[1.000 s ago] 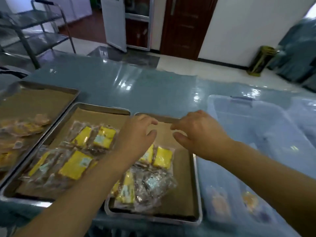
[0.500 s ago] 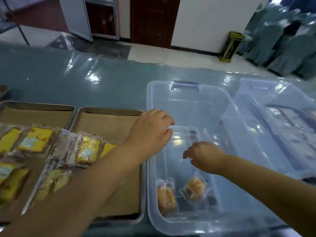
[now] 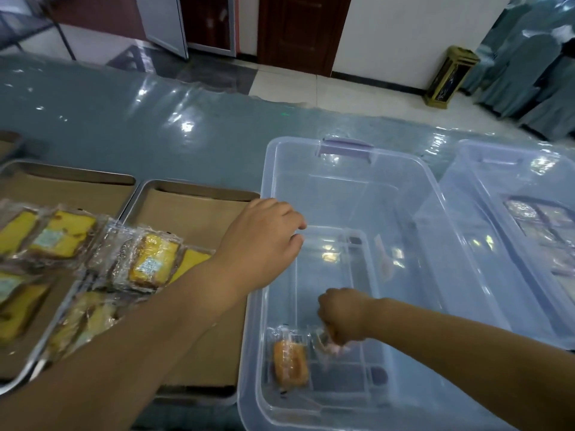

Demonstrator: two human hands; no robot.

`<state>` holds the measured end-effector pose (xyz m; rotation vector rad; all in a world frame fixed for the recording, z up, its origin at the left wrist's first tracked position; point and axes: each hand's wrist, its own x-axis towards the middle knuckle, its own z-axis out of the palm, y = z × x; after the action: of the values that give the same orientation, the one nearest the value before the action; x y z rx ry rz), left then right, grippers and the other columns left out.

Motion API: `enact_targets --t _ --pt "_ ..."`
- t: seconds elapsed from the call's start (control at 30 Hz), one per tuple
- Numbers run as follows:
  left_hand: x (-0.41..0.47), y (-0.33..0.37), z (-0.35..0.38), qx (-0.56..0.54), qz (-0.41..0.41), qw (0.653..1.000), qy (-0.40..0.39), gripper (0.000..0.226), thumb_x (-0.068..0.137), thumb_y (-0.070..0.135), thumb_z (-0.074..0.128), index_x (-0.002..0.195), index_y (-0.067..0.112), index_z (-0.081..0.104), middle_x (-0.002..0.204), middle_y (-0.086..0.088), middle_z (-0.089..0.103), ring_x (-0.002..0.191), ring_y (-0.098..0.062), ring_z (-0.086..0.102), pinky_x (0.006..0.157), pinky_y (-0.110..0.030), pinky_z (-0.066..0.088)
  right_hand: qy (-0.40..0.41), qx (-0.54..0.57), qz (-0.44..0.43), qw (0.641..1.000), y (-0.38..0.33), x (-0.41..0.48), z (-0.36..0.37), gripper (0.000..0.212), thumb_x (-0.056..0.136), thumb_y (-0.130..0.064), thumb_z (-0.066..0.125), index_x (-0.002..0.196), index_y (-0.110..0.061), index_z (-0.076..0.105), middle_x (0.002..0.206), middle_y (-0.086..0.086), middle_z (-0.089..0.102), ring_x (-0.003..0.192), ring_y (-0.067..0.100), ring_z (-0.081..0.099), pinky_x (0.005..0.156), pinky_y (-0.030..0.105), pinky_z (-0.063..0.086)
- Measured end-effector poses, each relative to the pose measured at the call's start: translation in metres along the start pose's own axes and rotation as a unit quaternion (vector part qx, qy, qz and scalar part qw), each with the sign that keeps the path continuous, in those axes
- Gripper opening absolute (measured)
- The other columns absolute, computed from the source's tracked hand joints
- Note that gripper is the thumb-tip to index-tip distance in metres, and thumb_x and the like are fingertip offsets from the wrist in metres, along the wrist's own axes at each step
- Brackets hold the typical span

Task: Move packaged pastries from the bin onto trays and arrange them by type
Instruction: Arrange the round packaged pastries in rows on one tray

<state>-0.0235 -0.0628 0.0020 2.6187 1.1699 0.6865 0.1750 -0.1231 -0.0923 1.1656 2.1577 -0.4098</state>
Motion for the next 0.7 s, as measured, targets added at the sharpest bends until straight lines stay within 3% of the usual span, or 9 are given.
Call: enact_targets --t 0.13,0.23,0.3,0.37,0.47,0.6,0.7 --pt "-0.001 0.002 0.0 -0.015 -0.015 1.0 0.002 0.021 0.091 0.023 0.053 0.105 0.018 0.068 0.106 0.002 0.066 0.1 -0.017 0.054 0.088 -0.025 0.03 0.086 0.121 -0.035 0.988 -0.015 0.011 -0.022 0.03 0.076 -0.029 0.073 0.096 -0.009 0.063 0.107 0.009 0.054 0.097 0.024 0.05 0.08 0.033 0.043" --pt "-0.002 0.002 0.0 -0.013 -0.02 1.0 0.006 0.021 0.092 0.023 0.052 0.105 0.019 0.068 0.106 0.003 0.066 0.099 -0.016 0.054 0.088 -0.024 0.029 0.031 0.21 -0.023 0.977 -0.035 0.025 -0.018 0.037 0.075 -0.026 0.076 0.103 -0.008 0.062 0.116 0.009 0.052 0.102 0.025 0.054 0.084 0.033 0.046" --pt "-0.003 0.001 0.0 -0.016 -0.021 1.0 0.007 0.021 0.092 0.022 0.051 0.103 0.019 0.069 0.104 0.002 0.067 0.098 -0.017 0.055 0.088 -0.025 0.031 0.006 0.228 -0.007 0.974 -0.043 0.035 -0.011 0.043 0.074 -0.024 0.077 0.11 -0.01 0.058 0.119 0.01 0.052 0.1 0.026 0.055 0.079 0.031 0.046" --pt "-0.004 0.001 0.001 -0.026 -0.022 0.999 0.011 0.02 0.091 0.021 0.051 0.1 0.017 0.069 0.1 0.002 0.067 0.094 -0.018 0.056 0.087 -0.027 0.033 -0.006 0.287 0.021 0.958 -0.045 0.041 -0.007 0.056 0.072 -0.022 0.078 0.119 -0.016 0.048 0.12 0.007 0.052 0.095 0.022 0.053 0.072 0.028 0.042" --pt "-0.005 0.003 0.001 -0.045 -0.029 0.998 0.023 0.019 0.091 0.02 0.052 0.095 0.016 0.07 0.095 0.002 0.068 0.089 -0.017 0.057 0.084 -0.029 0.039 -0.059 0.307 0.055 0.948 -0.041 0.04 0.0 0.075 0.071 -0.026 0.079 0.132 -0.023 0.037 0.12 0.003 0.055 0.1 0.023 0.055 0.076 0.028 0.043" --pt "-0.007 0.004 -0.002 -0.043 -0.028 0.998 0.033 0.018 0.091 0.02 0.053 0.094 0.014 0.069 0.094 0.0 0.068 0.089 -0.019 0.056 0.081 -0.032 0.041 -0.072 0.225 0.038 0.971 -0.039 0.032 -0.001 0.045 0.07 -0.034 0.079 0.108 -0.02 0.059 0.1 -0.001 0.057 0.089 0.019 0.054 0.072 0.027 0.042" --pt "-0.008 0.005 -0.006 -0.026 -0.026 0.998 0.05 0.022 0.092 0.028 0.053 0.103 0.015 0.068 0.103 0.001 0.068 0.095 -0.02 0.057 0.084 -0.031 0.04 -0.048 0.258 0.052 0.963 -0.03 0.021 -0.009 0.043 0.072 -0.029 0.078 0.106 -0.012 0.059 0.108 0.006 0.057 0.095 0.021 0.056 0.075 0.027 0.045"
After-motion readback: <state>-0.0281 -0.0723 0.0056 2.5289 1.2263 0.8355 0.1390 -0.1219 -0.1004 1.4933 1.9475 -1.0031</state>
